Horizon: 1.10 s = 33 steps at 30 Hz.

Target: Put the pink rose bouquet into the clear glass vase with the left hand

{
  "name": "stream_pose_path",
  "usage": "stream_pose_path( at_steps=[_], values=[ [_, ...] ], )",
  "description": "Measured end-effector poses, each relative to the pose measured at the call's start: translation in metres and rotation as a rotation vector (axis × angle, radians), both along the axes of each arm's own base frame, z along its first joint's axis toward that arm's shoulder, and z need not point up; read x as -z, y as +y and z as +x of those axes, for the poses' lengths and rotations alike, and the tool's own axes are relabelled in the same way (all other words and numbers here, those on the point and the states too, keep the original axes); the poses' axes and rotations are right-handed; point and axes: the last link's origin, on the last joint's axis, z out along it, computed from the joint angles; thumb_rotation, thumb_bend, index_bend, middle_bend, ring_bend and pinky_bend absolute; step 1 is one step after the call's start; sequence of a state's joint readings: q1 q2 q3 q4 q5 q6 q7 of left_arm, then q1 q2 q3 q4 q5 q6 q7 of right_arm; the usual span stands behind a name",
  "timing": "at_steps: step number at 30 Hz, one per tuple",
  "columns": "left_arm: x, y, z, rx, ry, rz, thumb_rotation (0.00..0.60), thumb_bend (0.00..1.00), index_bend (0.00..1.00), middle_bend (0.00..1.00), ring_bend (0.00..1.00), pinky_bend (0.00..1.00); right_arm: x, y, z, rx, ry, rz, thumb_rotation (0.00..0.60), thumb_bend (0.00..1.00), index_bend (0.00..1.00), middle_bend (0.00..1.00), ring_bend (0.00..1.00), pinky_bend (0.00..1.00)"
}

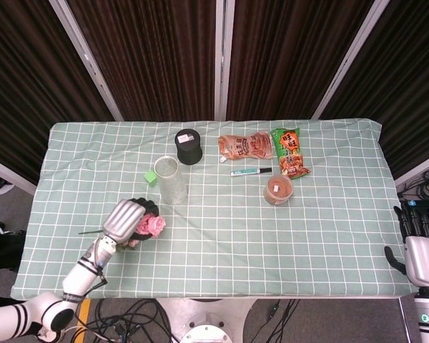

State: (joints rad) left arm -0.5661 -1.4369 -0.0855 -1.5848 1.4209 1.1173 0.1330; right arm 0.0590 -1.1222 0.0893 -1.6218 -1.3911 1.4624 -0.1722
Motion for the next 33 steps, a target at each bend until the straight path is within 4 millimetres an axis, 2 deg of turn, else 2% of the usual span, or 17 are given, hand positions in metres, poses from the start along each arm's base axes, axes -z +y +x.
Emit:
stream_pose_path(
  at_steps=[7,11,18,25,33],
  values=[
    [-0.052,0.007,-0.015,-0.035,0.037,0.152,0.600,0.21,0.49,0.44,0.39,0.53,-0.002,0.000,0.005,-0.021,0.001,-0.009,0.600,0.25,0.00,0.00,0.00,0.00],
    [-0.086,0.020,-0.025,-0.071,0.057,0.269,0.600,0.28,0.49,0.44,0.39,0.53,-0.002,-0.001,0.006,-0.024,0.000,-0.012,0.600,0.25,0.00,0.00,0.00,0.00],
    [-0.129,0.041,-0.029,-0.069,0.054,0.453,0.600,0.28,0.49,0.44,0.39,0.52,-0.002,-0.001,0.010,-0.028,0.001,-0.017,0.600,0.27,0.00,0.00,0.00,0.00],
    [-0.155,0.055,-0.014,0.002,-0.027,0.619,0.600,0.28,0.49,0.44,0.39,0.51,-0.004,-0.001,0.010,-0.025,0.000,-0.025,0.600,0.27,0.00,0.00,0.00,0.00],
    [-0.173,0.066,0.019,0.039,-0.240,0.834,0.600,0.28,0.49,0.44,0.39,0.51,-0.004,-0.001,0.008,-0.020,-0.006,-0.024,0.600,0.27,0.00,0.00,0.00,0.00]
  ],
)
